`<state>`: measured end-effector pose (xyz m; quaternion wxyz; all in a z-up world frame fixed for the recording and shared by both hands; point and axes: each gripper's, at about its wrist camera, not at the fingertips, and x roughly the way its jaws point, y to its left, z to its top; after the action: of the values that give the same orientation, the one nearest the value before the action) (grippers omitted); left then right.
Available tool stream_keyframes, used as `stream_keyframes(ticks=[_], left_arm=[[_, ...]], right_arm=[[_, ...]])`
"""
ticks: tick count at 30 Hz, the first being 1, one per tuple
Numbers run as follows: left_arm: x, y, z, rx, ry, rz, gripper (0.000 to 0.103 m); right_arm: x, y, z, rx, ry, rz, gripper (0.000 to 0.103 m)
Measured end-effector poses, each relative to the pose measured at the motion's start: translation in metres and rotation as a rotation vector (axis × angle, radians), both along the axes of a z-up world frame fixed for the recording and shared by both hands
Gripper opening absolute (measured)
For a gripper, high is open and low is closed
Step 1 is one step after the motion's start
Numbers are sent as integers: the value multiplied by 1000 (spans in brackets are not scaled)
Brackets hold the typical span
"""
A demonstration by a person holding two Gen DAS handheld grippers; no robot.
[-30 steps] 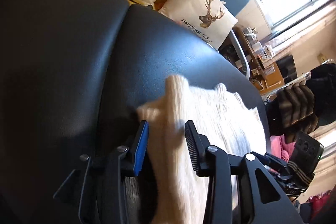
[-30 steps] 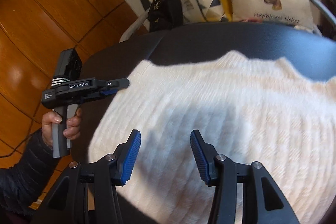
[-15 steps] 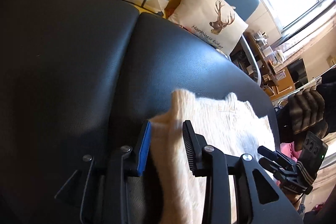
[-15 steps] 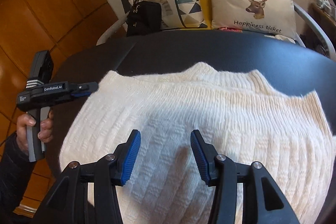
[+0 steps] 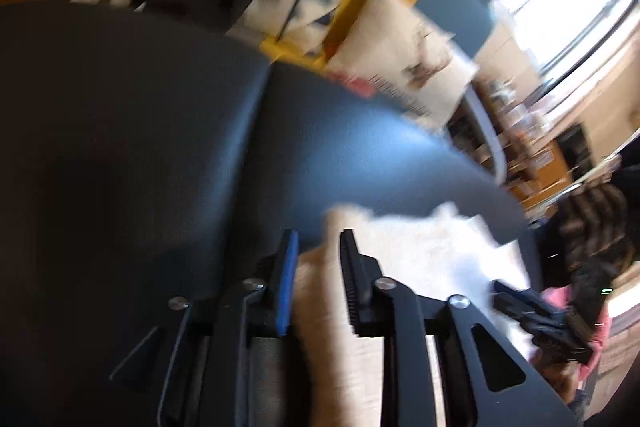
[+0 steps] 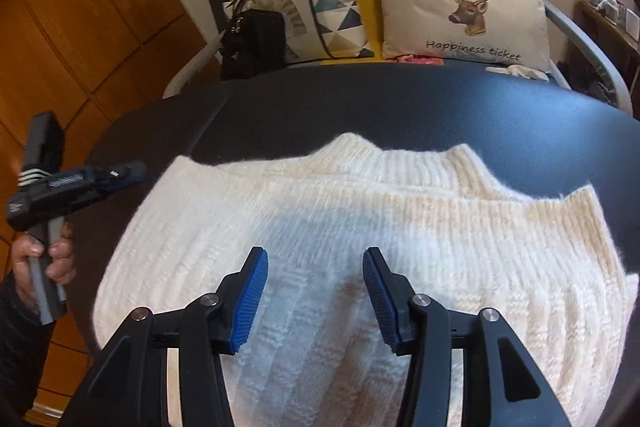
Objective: Fold clothes
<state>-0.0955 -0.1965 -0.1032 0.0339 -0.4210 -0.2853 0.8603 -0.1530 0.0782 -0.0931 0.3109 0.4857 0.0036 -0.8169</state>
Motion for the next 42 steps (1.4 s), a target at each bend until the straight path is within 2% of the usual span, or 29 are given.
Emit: stream_keyframes(ticks=[2, 3, 6, 7, 9, 13, 15, 18, 22, 24, 26, 29, 31, 34, 36, 38, 41, 42], left_arm=[[-11, 12, 6, -15, 9, -38, 34], [-18, 20, 4, -40, -14, -59, 34], [-39, 37, -20, -120, -146, -89, 34], [-43, 38, -30, -137, -186, -86, 34], [-41, 34, -34, -136, -165, -76, 34], [-25, 28, -21, -93, -141, -27, 34], [-7, 38, -11, -88, -98, -48, 34], [24, 59, 4, -87, -21, -99, 34], [54, 72, -14, -118, -69, -79, 34], [66, 75, -25, -127, -90, -66, 34], [68, 73, -27, -118, -69, -61, 34], [71, 69, -18, -82, -77, -21, 34], [81, 72, -2, -74, -49, -9, 34], [111, 91, 13, -104, 14, -44, 34], [124, 95, 2, -129, -22, -49, 34], [135, 96, -12, -145, -66, -41, 34], [148, 90, -25, -132, -83, -8, 33], [150, 89, -23, -123, -91, -4, 33]], right_arm=[[-7, 4, -4, 25, -11, -18, 50], [-11, 3, -7, 53, -10, -27, 50], [-19, -1, -20, 142, -8, -39, 50], [-20, 0, -21, 131, -16, -39, 50], [-18, 7, -14, 120, 0, -40, 50], [-8, 22, -7, 133, 13, -37, 51], [-11, 30, -18, 171, -4, -46, 51], [-3, 46, -10, 93, -12, -72, 51], [29, 64, 4, 36, -2, -46, 52], [42, 72, -2, 78, -1, -38, 52], [52, 79, -14, 141, -19, -34, 52], [60, 92, -6, 103, -9, -65, 52], [66, 101, -1, 77, -1, -86, 52], [81, 114, 10, 78, 30, -90, 52], [91, 123, 7, 81, 9, -82, 52], [98, 132, -6, 138, -16, -90, 53], [108, 146, -29, 252, -51, -114, 53], [112, 152, -28, 223, -39, -115, 53]])
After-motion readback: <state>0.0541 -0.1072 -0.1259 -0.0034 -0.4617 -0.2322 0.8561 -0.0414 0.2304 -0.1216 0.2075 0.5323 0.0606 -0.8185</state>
